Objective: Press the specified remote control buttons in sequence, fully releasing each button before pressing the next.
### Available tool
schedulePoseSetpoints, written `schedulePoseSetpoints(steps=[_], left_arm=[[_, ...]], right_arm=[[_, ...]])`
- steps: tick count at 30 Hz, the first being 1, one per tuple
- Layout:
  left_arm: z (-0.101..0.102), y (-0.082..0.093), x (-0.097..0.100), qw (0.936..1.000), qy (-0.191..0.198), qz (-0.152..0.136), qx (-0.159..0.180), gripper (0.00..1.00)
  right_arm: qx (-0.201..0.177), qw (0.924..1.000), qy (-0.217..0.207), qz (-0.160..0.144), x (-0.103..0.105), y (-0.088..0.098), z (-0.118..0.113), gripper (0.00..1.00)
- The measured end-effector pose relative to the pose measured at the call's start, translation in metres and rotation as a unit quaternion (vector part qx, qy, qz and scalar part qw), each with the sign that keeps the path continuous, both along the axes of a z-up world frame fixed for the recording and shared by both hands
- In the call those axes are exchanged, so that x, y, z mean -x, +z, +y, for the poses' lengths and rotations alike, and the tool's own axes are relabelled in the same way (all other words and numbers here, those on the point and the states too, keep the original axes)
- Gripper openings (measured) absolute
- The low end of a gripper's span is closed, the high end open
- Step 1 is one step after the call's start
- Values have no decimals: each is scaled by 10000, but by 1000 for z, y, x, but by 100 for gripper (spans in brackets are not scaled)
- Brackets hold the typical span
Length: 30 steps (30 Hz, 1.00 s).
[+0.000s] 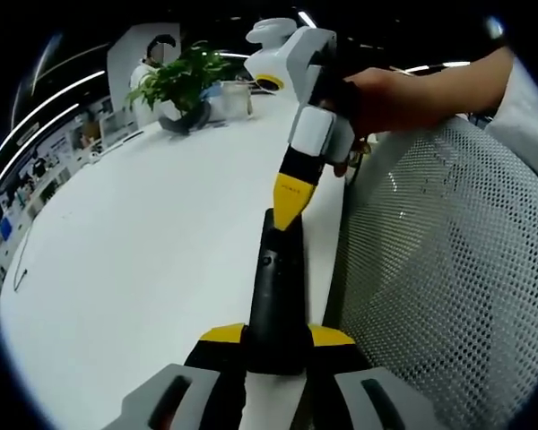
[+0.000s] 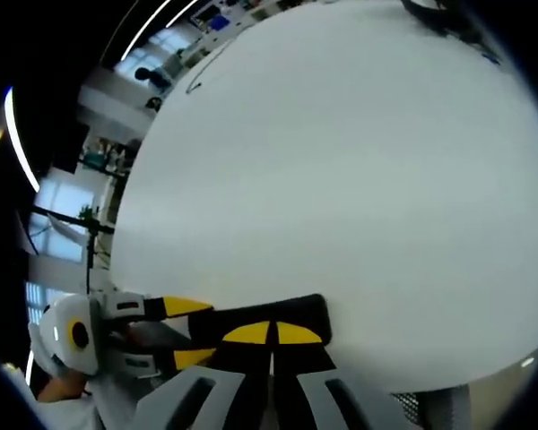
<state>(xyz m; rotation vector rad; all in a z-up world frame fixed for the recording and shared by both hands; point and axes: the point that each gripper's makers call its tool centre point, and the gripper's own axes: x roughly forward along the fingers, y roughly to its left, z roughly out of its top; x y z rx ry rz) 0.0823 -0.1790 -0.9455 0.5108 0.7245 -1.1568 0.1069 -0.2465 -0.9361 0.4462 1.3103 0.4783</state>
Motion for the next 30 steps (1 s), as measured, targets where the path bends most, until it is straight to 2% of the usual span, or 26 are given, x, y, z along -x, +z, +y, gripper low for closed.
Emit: schedulePoseSetpoints(steps=[5,9,14,18,30], left_arm=[[-3,0,4,9999,-139,5,12,23],[-4,0,6,9998,-202,7,23,23],[-4,-1,7,9998,-200,15,25,24],[-4,-1,8,9998,-189,14,17,24],[-5,0,7,9999,-118,23,63,24]], right_arm=[[-175,9998,-36,-52,-1,5,4,0],[-247,9997,-11,40,2,4,7,0],[-223,9996,148,103,6,1,12,0],[-131,9995,297,13,7,0,13,0],[-240,9996,155,71,5,-2,11,0]])
